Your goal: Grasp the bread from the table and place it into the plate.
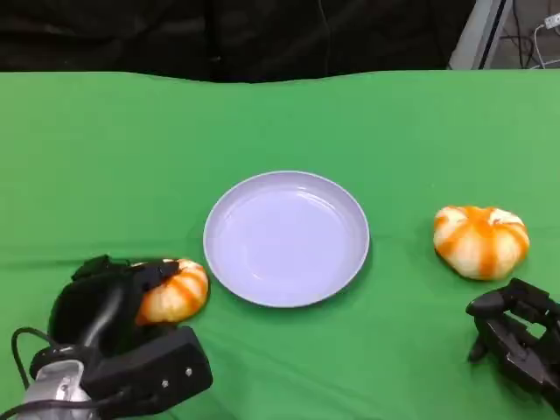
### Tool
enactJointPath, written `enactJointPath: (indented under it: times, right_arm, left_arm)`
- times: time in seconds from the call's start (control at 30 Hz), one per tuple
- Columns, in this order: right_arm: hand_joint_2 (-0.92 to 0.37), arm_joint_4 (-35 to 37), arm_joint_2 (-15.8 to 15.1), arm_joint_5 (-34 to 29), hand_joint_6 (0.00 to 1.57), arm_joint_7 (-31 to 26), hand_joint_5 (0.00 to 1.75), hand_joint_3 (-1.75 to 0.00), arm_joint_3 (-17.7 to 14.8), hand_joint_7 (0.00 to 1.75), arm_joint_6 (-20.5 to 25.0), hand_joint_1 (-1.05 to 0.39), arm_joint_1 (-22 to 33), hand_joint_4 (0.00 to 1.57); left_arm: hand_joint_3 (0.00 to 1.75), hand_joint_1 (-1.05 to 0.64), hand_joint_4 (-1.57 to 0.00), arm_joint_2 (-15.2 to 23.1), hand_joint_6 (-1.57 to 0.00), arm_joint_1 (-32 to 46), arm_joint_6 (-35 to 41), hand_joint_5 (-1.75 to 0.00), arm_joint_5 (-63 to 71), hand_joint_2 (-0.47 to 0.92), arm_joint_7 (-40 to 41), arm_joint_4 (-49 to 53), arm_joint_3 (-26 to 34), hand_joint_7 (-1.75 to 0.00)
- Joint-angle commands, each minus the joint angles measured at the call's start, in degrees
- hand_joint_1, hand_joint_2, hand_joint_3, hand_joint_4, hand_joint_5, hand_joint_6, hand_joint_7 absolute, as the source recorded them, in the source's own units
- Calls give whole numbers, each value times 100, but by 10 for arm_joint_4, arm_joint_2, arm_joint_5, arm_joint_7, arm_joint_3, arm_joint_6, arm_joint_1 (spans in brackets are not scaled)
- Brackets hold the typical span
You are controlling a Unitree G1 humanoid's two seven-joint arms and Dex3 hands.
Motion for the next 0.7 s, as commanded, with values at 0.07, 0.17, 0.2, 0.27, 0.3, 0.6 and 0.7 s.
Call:
enactJointPath:
  times: [0.07,0.17,0.2,0.27,0.3,0.6,0.7]
  right_arm:
    - [-92,-5,-2,7,76,-1,171,-44,-1,104,0,-26,1,62]
    - [-92,-7,-2,7,77,-2,171,-44,-1,104,1,-26,1,62]
    - [-92,-6,-2,6,77,-3,171,-44,-1,104,1,-26,1,62]
    - [-92,-6,-2,6,76,-4,170,-43,-1,103,1,-26,1,62]
    - [-92,-6,-2,6,77,-4,170,-43,-1,103,1,-26,1,62]
    - [-92,1,-2,4,77,-4,170,-45,0,104,-3,-25,-4,63]
    - [-92,-1,-2,5,77,-6,169,-45,0,104,1,-26,-3,64]
  left_arm:
    - [0,-2,-53,-8,-52,25,12,-174,-17,83,16,-23,1,-159]
    - [0,-5,-65,-9,-49,35,14,-175,-21,82,21,-43,2,-173]
    - [0,-5,-67,-10,-49,54,27,-175,-20,81,14,-94,7,-174]
    - [0,-5,-69,-13,-49,91,60,-175,-19,80,-4,-198,15,-174]
    - [0,-5,-70,-15,-49,105,76,-175,-18,79,-13,-238,17,-174]
    - [1,-7,-66,-28,-49,177,158,-175,25,80,-77,-493,18,-167]
    - [1,-6,-61,-25,-46,182,153,-175,45,81,-85,-535,14,-167]
